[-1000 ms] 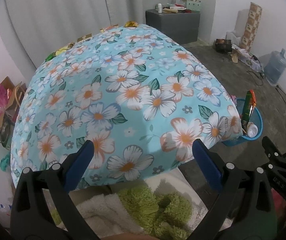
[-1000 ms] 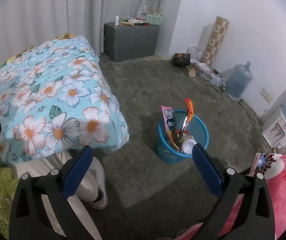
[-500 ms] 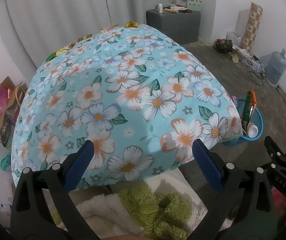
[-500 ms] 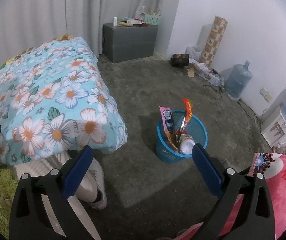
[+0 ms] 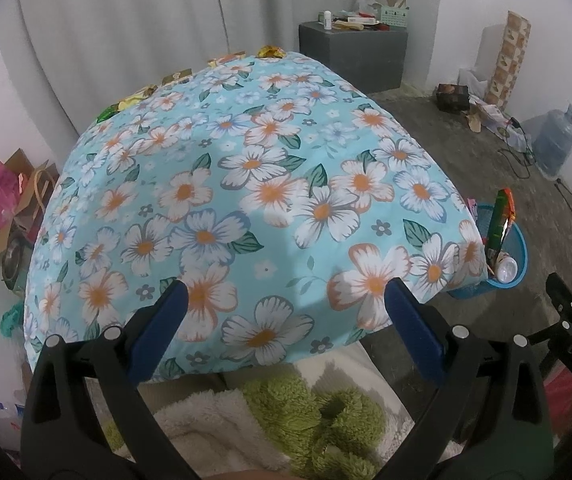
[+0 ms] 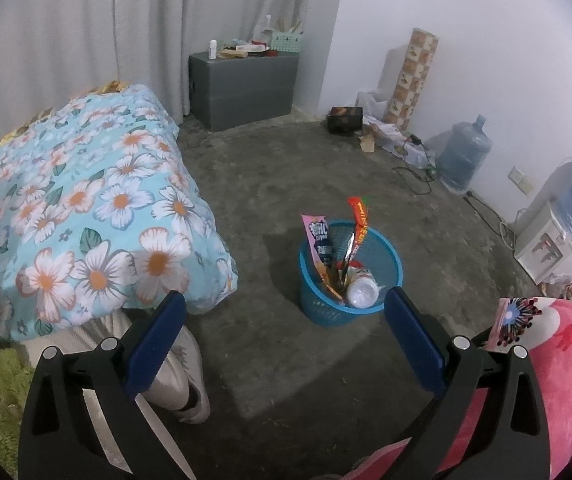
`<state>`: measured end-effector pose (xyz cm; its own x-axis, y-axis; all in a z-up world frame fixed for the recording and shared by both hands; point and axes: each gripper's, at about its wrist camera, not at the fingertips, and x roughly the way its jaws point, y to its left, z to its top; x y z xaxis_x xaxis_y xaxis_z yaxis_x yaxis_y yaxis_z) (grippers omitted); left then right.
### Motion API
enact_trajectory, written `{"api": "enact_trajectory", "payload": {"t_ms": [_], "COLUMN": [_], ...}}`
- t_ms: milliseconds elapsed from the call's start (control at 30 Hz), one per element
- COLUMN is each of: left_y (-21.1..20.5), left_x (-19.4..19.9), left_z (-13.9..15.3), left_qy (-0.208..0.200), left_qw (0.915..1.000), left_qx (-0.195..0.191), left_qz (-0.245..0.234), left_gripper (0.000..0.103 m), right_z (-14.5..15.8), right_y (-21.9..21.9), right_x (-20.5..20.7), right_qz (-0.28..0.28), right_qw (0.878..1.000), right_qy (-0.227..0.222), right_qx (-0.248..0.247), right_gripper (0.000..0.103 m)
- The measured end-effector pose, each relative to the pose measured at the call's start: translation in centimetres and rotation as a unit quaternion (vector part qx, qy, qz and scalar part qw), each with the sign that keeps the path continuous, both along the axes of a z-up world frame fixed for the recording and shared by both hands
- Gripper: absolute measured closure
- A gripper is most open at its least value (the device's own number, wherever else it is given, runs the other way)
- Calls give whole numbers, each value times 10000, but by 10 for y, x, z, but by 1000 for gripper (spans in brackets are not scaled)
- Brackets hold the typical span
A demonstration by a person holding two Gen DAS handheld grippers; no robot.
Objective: Collect trash
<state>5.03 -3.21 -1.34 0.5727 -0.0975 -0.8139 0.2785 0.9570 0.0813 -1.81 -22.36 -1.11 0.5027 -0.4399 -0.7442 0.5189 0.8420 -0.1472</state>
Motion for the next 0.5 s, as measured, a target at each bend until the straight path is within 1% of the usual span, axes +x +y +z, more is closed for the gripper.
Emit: {"api": "enact_trajectory", "payload": {"t_ms": [500], "left_y": [2], "left_x": [1], "left_z": [-2], "left_qy": [62], "left_qw": [9999], "left_qx": [-10], "left_qz": [103], "left_gripper": [9], "right_z": [1], "right_y": [0], "right_x": [-1], "right_qz": [-3], "right_qw": [10000], "right_qy": [-15], "right_qx": [41], "right_gripper": [7]}}
